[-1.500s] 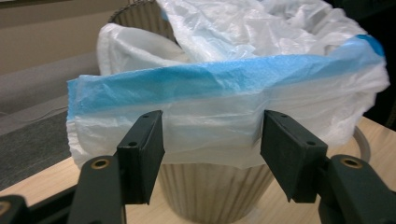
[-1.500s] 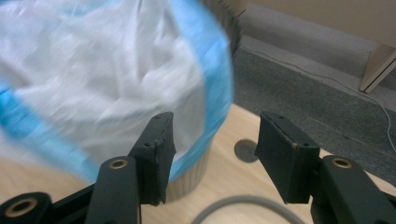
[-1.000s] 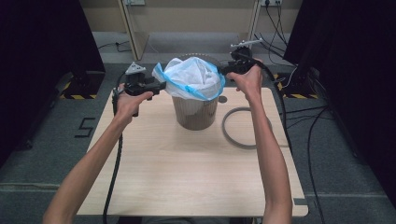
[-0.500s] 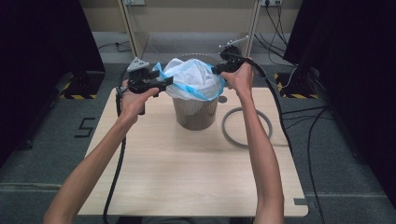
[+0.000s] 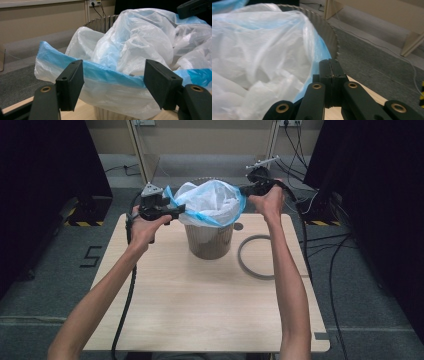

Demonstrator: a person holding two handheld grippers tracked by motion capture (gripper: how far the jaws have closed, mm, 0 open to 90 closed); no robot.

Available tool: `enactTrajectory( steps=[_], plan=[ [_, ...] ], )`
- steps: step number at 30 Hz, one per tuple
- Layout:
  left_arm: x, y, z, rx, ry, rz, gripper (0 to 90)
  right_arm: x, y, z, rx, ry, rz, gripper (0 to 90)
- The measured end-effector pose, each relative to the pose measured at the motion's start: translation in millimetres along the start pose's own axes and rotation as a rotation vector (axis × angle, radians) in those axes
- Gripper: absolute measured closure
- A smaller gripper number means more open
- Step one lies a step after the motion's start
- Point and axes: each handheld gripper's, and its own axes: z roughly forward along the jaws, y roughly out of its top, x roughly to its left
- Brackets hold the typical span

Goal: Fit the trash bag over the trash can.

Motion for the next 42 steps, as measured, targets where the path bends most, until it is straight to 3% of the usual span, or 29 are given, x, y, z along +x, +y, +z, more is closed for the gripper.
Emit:
enactTrajectory(
  steps=[3,5,12,13,16,17,18,19,21,22,24,25,26,27,31,34,35,38,40,42],
  plan=[
    [1.6,-6.3,-4.2,0.003,-0.02,0.017,32.2,-6.2,-5.6,3.3,-0.001,-0.013,0.01,90.0],
    [4.9,-13.5,-3.5,0.034,-0.023,0.027,32.3,-10.5,-13.3,12.3,0.013,-0.022,0.021,90.0],
    [13.4,-26.4,3.8,0.061,-0.033,-0.004,32.6,-17.3,-25.7,29.1,0.022,-0.037,0.035,90.0],
    [14.6,-29.5,5.4,0.057,-0.05,-0.025,32.9,-18.2,-29.5,34.0,0.02,-0.026,0.034,90.0],
    [14.4,-30.3,4.7,0.054,-0.052,-0.021,33.1,-17.5,-30.8,34.6,0.014,-0.023,0.033,90.0],
    [13.5,-29.2,2.0,0.05,-0.05,-0.019,33.1,-16.9,-29.8,30.9,0.011,-0.026,0.04,82.5],
    [13.5,-29.2,2.0,0.05,-0.05,-0.019,33.1,-16.9,-29.8,30.9,0.011,-0.026,0.04,82.5],
    [12.1,-26.7,-2.3,0.035,-0.051,-0.014,33.1,-17.7,-27.6,23.9,-0.014,-0.027,0.068,73.6],
    [10.7,-24.7,-4.5,0.026,-0.051,-0.009,33.1,-18.5,-25.8,18.9,-0.032,-0.029,0.075,70.5],
    [10.0,-23.4,-5.7,0.023,-0.051,-0.007,33.0,-18.7,-21.1,9.3,-0.056,-0.032,0.087,62.0],
    [7.5,-19.7,-7.9,0.012,-0.047,-0.004,33.0,-18.2,-18.7,5.0,-0.072,-0.031,0.098,59.7],
    [4.4,-16.7,-8.8,0.004,-0.048,0.002,33.0,-16.0,-13.1,-1.9,-0.108,-0.015,0.104,56.1],
    [4.4,-16.7,-8.8,0.004,-0.048,0.002,33.0,-16.0,-13.1,-1.9,-0.108,-0.015,0.104,56.1],
    [1.4,-15.1,-7.4,0.009,-0.047,0.01,33.0,-10.9,-6.8,-4.2,-0.125,0.013,0.102,49.9],
    [-2.2,-14.7,-2.9,0.015,-0.046,0.007,32.9,1.7,-0.7,6.1,-0.092,0.033,0.086,43.6],
    [-2.7,-15.2,-0.5,0.018,-0.047,0.008,32.8,5.2,-0.1,16.5,-0.053,0.039,0.074,44.8],
    [-2.3,-16.1,0.8,0.025,-0.049,0.009,32.8,3.9,-0.3,24.9,-0.029,0.007,0.067,47.1],
    [-0.8,-17.5,1.3,0.034,-0.049,0.011,32.7,0.6,-0.8,29.0,-0.039,-0.012,0.069,51.4],
    [2.3,-20.8,3.7,0.058,-0.051,0.009,32.5,-5.5,-2.3,32.8,-0.067,-0.003,0.08,65.9],
    [2.9,-22.6,4.5,0.065,-0.05,0.008,32.5,-6.9,-2.8,33.7,-0.066,-0.003,0.08,70.6]
  ],
)
